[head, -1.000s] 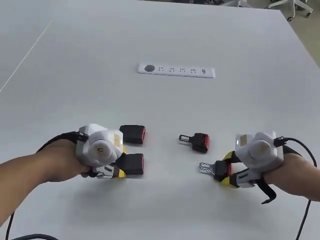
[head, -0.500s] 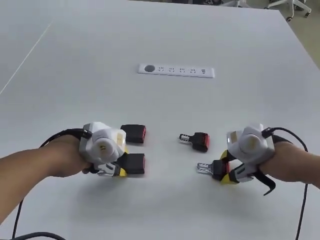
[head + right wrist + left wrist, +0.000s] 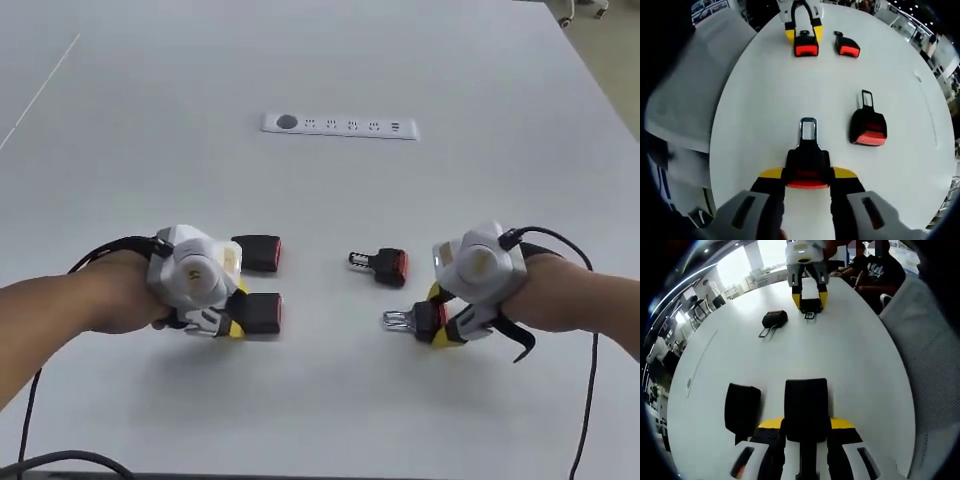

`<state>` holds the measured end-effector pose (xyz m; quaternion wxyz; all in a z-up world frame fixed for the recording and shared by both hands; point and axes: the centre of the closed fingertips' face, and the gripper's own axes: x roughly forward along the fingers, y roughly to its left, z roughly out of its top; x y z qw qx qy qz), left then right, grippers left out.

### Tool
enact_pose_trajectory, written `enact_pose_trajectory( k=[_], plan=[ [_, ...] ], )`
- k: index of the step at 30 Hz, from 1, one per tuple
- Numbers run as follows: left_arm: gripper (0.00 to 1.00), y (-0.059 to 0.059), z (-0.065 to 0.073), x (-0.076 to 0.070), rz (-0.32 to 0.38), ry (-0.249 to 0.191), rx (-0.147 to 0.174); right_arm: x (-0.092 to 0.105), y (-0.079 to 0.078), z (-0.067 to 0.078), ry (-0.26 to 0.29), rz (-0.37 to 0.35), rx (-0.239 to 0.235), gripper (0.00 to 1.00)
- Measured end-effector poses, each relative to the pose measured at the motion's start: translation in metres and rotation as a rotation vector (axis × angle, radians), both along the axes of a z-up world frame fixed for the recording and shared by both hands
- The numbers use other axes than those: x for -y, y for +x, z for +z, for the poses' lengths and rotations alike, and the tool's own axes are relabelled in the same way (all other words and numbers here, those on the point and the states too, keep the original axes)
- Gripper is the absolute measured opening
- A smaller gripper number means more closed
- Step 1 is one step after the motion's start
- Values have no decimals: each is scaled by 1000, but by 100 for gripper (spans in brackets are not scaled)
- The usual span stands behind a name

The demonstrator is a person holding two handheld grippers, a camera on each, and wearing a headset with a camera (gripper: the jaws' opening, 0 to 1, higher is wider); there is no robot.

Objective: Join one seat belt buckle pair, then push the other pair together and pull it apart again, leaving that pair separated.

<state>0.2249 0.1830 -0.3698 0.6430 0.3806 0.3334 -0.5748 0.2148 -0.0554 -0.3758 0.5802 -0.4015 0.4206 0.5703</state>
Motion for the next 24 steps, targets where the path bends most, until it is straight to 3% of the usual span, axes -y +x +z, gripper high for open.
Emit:
enact_pose_trajectory(
  k=[9,24],
  plan=[
    [33,1,-2,0,2,5,-2,-1,0,0,35,-35,0,35],
    [33,0,-1,0,-4,6,-11,-2,-1,0,10,-26,2,35]
  ],
)
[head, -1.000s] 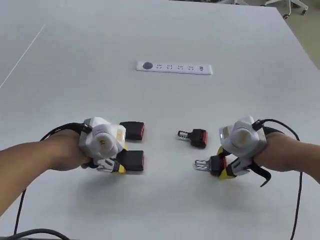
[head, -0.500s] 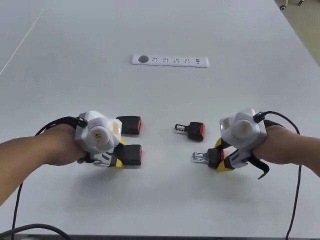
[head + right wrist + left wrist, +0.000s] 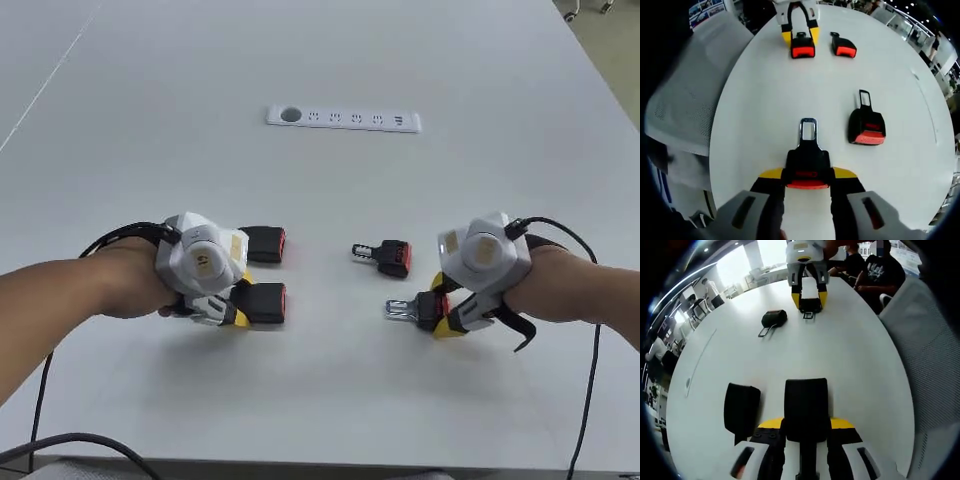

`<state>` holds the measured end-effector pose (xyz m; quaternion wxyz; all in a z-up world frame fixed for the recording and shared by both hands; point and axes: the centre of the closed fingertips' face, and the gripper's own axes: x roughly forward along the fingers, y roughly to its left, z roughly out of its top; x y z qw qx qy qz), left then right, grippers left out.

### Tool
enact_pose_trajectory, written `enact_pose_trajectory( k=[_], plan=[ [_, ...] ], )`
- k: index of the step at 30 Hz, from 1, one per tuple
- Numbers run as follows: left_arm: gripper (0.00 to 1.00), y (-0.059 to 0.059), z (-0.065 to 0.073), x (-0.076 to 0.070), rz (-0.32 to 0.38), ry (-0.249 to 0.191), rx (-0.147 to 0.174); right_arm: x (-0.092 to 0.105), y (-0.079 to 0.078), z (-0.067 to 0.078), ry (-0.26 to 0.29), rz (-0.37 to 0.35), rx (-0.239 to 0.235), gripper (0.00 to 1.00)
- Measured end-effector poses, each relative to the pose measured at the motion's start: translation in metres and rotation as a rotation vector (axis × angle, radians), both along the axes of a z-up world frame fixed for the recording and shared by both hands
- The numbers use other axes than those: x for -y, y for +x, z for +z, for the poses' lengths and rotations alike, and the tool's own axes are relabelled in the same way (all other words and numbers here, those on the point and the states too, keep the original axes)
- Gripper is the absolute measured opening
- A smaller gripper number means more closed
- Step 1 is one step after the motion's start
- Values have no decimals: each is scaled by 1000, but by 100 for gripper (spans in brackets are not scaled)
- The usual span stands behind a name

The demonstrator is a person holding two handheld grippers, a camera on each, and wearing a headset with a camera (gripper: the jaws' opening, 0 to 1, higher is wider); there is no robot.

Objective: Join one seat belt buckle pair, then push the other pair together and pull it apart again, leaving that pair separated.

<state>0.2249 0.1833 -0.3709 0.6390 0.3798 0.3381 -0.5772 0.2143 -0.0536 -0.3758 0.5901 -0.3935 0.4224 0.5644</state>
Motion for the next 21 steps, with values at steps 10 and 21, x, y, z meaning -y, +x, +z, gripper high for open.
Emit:
enact_pose_trajectory(
  k=[10,21],
  plan=[
    [33,-1,0,1,0,6,-6,1,1,0,-7,2,-3,35],
    [33,0,0,1,-1,29,-4,0,2,0,-14,11,2,35]
  ],
)
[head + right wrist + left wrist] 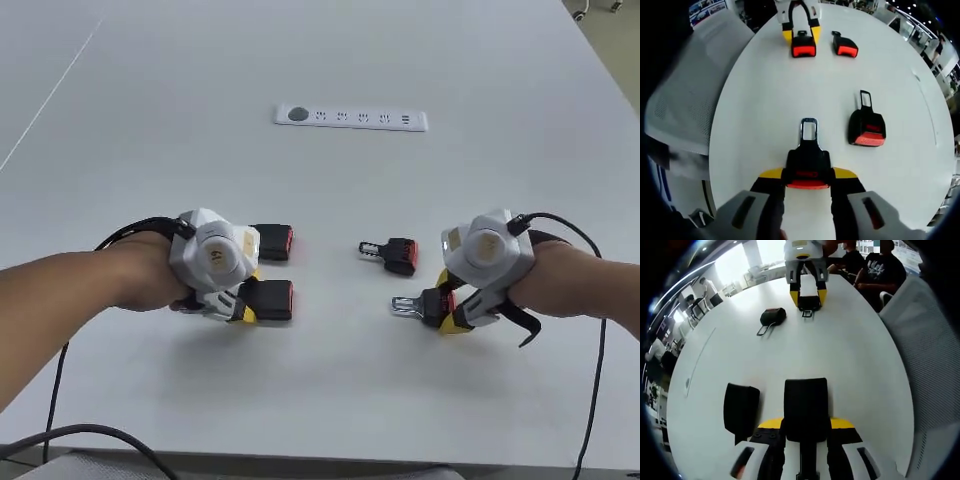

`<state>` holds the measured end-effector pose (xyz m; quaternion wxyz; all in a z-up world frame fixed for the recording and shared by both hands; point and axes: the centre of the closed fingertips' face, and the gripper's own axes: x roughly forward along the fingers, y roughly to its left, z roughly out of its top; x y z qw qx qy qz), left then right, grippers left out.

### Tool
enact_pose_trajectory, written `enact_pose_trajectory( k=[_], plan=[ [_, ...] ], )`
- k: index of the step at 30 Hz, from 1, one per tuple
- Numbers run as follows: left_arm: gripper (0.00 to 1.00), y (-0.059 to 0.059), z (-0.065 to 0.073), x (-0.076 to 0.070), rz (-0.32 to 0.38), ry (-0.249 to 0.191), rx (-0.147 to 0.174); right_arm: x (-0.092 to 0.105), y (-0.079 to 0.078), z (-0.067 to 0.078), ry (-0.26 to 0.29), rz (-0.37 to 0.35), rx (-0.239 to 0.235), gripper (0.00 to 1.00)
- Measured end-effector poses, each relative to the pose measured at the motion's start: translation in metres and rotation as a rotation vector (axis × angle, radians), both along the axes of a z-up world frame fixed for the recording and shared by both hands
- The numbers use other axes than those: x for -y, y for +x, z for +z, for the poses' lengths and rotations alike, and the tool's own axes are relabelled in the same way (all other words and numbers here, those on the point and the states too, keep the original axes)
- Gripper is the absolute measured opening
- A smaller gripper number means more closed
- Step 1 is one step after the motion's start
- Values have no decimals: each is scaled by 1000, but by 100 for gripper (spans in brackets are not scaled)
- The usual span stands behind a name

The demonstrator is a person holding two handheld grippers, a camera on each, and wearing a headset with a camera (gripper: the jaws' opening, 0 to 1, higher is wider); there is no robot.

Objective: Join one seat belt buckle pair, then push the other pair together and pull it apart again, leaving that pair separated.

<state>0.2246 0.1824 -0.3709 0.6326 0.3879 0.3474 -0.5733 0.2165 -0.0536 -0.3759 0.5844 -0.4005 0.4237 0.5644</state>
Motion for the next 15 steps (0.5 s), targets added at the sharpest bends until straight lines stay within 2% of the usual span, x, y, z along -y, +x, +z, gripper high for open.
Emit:
enact_pose_trajectory(
  k=[6,8,15],
  plan=[
    [33,1,0,0,-6,3,-1,-1,0,0,-8,-5,10,36],
    [33,1,0,0,-8,3,-5,-3,0,1,7,-14,19,36],
    [33,1,0,0,-8,9,-11,-9,1,0,27,-35,5,36]
  ],
)
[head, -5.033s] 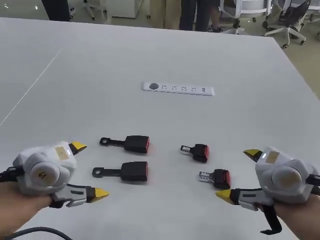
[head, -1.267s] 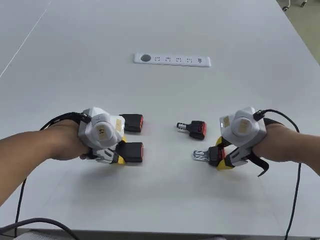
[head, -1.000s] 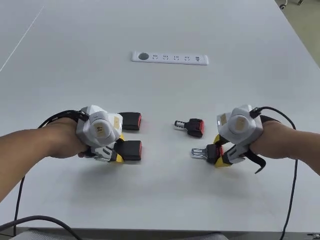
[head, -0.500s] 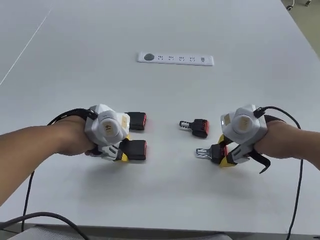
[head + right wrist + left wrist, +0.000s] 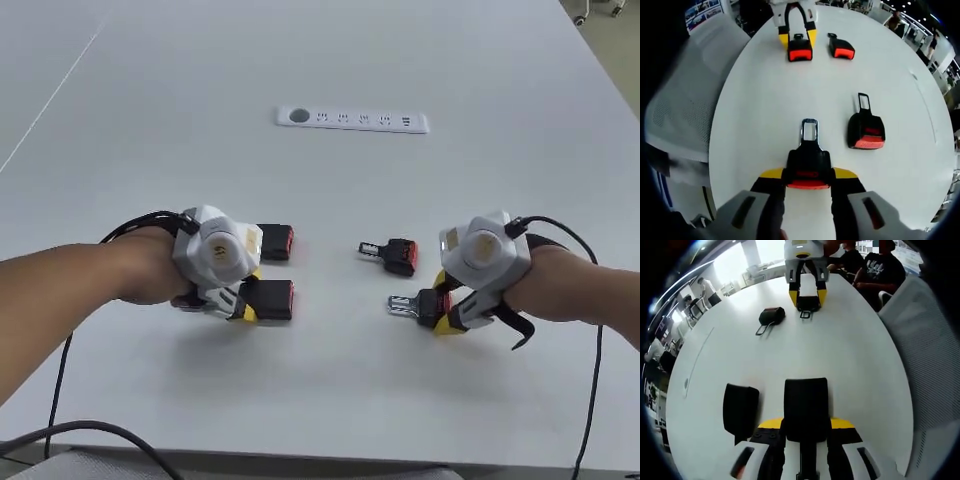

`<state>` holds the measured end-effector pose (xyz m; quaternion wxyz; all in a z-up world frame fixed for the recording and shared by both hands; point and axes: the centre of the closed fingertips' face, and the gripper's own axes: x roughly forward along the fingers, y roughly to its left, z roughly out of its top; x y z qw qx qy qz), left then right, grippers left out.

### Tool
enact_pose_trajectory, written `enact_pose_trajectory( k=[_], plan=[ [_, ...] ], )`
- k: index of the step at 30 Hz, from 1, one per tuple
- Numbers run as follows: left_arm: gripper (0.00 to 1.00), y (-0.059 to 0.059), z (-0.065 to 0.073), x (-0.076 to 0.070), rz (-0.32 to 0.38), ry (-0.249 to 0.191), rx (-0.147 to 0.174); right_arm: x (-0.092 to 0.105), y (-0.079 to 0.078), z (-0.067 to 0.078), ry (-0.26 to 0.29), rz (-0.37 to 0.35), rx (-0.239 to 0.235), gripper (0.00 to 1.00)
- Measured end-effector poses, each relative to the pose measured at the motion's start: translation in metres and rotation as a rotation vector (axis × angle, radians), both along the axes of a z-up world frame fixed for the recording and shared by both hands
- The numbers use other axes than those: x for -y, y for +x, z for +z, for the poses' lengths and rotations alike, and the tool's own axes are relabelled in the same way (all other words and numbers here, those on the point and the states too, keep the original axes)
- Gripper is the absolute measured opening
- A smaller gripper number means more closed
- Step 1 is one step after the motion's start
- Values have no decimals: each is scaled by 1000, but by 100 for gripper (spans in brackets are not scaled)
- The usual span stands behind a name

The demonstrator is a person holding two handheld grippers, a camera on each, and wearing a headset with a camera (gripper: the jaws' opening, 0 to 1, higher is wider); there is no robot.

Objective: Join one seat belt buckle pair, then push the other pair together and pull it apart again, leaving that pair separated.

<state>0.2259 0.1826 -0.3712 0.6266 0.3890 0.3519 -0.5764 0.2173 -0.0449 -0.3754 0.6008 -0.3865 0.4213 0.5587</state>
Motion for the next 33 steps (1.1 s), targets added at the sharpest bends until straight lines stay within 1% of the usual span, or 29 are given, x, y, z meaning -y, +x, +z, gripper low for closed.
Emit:
enact_pose_trajectory(
  k=[5,9,12,16,18,24,27,31,33],
  plan=[
    [33,0,0,0,4,-2,0,-11,-1,1,13,10,1,36],
    [33,0,0,0,7,-1,-1,-24,-4,1,28,24,-1,36],
    [33,-1,1,0,11,1,0,-40,-5,1,54,38,1,36],
    [33,-1,1,0,11,-3,-1,-55,-6,1,72,44,-2,36],
    [33,-1,0,0,12,-8,-1,-61,-4,0,79,45,-1,36],
    [33,-1,0,0,18,-1,-2,-83,-4,0,109,46,6,36],
    [33,0,0,0,18,-3,-1,-97,-4,1,128,50,9,36],
    [33,0,-1,0,21,-2,0,-114,-5,1,141,62,9,35],
    [33,0,-1,0,20,-2,2,-119,-4,1,139,64,12,35]
  ],
)
